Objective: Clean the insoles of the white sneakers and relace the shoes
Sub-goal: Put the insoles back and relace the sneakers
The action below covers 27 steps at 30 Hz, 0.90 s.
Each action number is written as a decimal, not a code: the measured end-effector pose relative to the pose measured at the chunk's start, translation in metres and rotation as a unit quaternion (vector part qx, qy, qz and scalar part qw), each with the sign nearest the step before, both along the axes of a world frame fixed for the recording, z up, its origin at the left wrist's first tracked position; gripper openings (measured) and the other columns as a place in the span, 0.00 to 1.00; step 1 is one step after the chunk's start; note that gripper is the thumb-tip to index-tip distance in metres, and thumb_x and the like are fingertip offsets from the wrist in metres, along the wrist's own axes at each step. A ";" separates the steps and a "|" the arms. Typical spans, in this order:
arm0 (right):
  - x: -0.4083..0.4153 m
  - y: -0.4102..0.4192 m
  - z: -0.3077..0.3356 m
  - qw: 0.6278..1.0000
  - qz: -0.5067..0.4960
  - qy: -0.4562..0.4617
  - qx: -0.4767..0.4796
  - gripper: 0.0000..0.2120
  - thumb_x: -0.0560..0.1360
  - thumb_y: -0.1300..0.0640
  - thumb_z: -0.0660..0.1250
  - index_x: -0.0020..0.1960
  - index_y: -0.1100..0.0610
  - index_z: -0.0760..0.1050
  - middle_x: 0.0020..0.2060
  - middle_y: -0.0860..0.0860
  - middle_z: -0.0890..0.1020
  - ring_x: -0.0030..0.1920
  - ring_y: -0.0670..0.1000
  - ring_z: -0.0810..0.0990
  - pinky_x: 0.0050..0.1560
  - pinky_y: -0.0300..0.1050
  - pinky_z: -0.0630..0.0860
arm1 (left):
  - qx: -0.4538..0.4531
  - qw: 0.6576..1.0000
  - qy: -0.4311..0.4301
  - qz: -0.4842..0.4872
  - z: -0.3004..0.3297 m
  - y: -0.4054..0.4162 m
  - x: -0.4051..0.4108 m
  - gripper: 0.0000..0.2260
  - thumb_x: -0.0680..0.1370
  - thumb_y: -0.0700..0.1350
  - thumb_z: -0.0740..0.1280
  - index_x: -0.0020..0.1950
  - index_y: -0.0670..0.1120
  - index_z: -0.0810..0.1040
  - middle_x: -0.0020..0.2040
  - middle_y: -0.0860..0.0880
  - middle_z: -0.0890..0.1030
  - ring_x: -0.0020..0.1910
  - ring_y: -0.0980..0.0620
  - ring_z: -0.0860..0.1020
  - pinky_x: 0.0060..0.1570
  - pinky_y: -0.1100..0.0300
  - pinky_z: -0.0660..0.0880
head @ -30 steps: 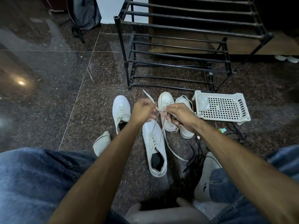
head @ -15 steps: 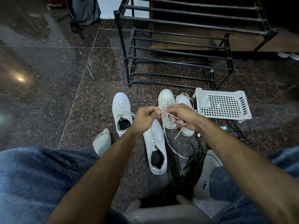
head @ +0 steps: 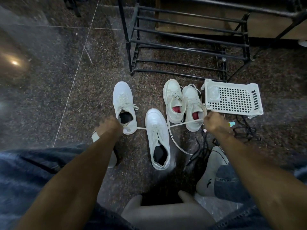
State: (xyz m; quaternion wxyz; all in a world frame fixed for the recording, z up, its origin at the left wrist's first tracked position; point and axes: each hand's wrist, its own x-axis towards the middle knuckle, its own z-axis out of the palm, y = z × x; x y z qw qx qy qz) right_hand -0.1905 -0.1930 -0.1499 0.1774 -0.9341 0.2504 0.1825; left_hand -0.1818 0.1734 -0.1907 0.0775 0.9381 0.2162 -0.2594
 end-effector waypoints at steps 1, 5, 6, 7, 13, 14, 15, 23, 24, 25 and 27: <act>-0.004 0.008 -0.005 0.999 0.032 0.019 -0.008 0.11 0.79 0.56 0.60 0.57 0.59 0.77 0.54 0.61 0.80 0.54 0.62 0.79 0.54 0.51 0.75 | 0.008 0.999 -0.019 -0.040 0.003 -0.011 -0.004 0.20 0.78 0.51 0.62 0.68 0.46 0.71 0.68 0.43 0.71 0.68 0.40 0.69 0.65 0.44 0.67; -0.019 0.050 -0.031 0.976 0.169 0.084 0.109 0.20 0.77 0.60 0.63 0.68 0.51 0.72 0.66 0.52 0.76 0.60 0.55 0.78 0.62 0.49 0.73 | -0.139 0.973 -0.031 -0.182 -0.006 -0.054 -0.023 0.19 0.78 0.44 0.62 0.69 0.48 0.72 0.69 0.43 0.70 0.66 0.41 0.71 0.62 0.44 0.71; -0.021 0.061 -0.034 0.969 0.196 0.083 0.127 0.21 0.76 0.61 0.63 0.69 0.50 0.72 0.68 0.52 0.75 0.63 0.55 0.76 0.63 0.49 0.72 | -0.180 0.965 -0.004 -0.192 -0.017 -0.061 -0.027 0.20 0.78 0.44 0.62 0.71 0.49 0.71 0.70 0.45 0.70 0.67 0.43 0.71 0.64 0.45 0.71; -0.023 0.072 -0.038 0.964 0.213 0.084 0.136 0.22 0.76 0.61 0.63 0.69 0.50 0.72 0.68 0.52 0.74 0.64 0.56 0.75 0.64 0.50 0.72 | -0.208 0.959 0.021 -0.189 -0.025 -0.069 -0.031 0.22 0.77 0.44 0.63 0.72 0.50 0.70 0.71 0.46 0.69 0.68 0.44 0.70 0.65 0.46 0.70; -0.034 0.104 -0.066 0.961 0.207 0.123 0.133 0.13 0.74 0.62 0.62 0.57 0.53 0.77 0.57 0.55 0.80 0.57 0.59 0.78 0.55 0.51 0.76 | -0.225 0.965 0.033 -0.132 -0.049 -0.097 -0.045 0.17 0.78 0.45 0.62 0.66 0.51 0.74 0.66 0.46 0.73 0.63 0.42 0.74 0.59 0.45 0.73; -0.036 0.106 -0.069 0.964 0.199 0.113 0.133 0.12 0.74 0.62 0.62 0.55 0.52 0.78 0.55 0.55 0.80 0.56 0.59 0.79 0.53 0.50 0.77 | -0.218 0.968 0.020 -0.122 -0.050 -0.098 -0.043 0.15 0.78 0.45 0.61 0.64 0.49 0.76 0.64 0.45 0.75 0.62 0.41 0.75 0.58 0.45 0.73; -0.037 0.107 -0.073 0.968 0.188 0.103 0.131 0.12 0.74 0.62 0.62 0.55 0.52 0.78 0.55 0.54 0.81 0.55 0.59 0.79 0.52 0.50 0.77 | -0.218 0.969 0.013 -0.112 -0.051 -0.098 -0.041 0.12 0.78 0.44 0.61 0.61 0.47 0.77 0.62 0.44 0.76 0.60 0.41 0.76 0.57 0.46 0.74; -0.028 0.108 -0.085 0.969 0.196 0.069 0.131 0.08 0.79 0.54 0.57 0.47 0.53 0.74 0.46 0.55 0.80 0.48 0.59 0.79 0.45 0.49 0.76 | -0.253 0.962 0.031 -0.102 -0.058 -0.092 -0.032 0.05 0.75 0.46 0.64 0.47 0.48 0.79 0.51 0.45 0.80 0.52 0.44 0.78 0.53 0.48 0.76; -0.026 0.108 -0.083 0.969 0.204 0.070 0.123 0.06 0.78 0.56 0.60 0.46 0.53 0.75 0.46 0.53 0.80 0.48 0.58 0.79 0.44 0.47 0.75 | -0.258 0.960 0.028 -0.105 -0.058 -0.091 -0.033 0.04 0.75 0.46 0.65 0.46 0.48 0.78 0.50 0.45 0.80 0.50 0.44 0.78 0.51 0.49 0.76; -0.023 0.107 -0.082 0.968 0.211 0.072 0.118 0.05 0.76 0.57 0.62 0.44 0.51 0.75 0.46 0.52 0.81 0.48 0.57 0.80 0.43 0.45 0.73 | -0.264 0.959 0.023 -0.105 -0.056 -0.090 -0.033 0.04 0.75 0.46 0.65 0.45 0.47 0.78 0.49 0.46 0.80 0.49 0.45 0.78 0.50 0.50 0.76; -0.016 0.104 -0.080 0.963 0.226 0.092 0.119 0.07 0.74 0.57 0.65 0.38 0.48 0.73 0.46 0.51 0.82 0.48 0.55 0.80 0.43 0.43 0.72 | -0.276 0.956 0.007 -0.097 -0.053 -0.085 -0.034 0.02 0.74 0.45 0.66 0.42 0.48 0.76 0.44 0.47 0.80 0.45 0.46 0.78 0.46 0.53 0.75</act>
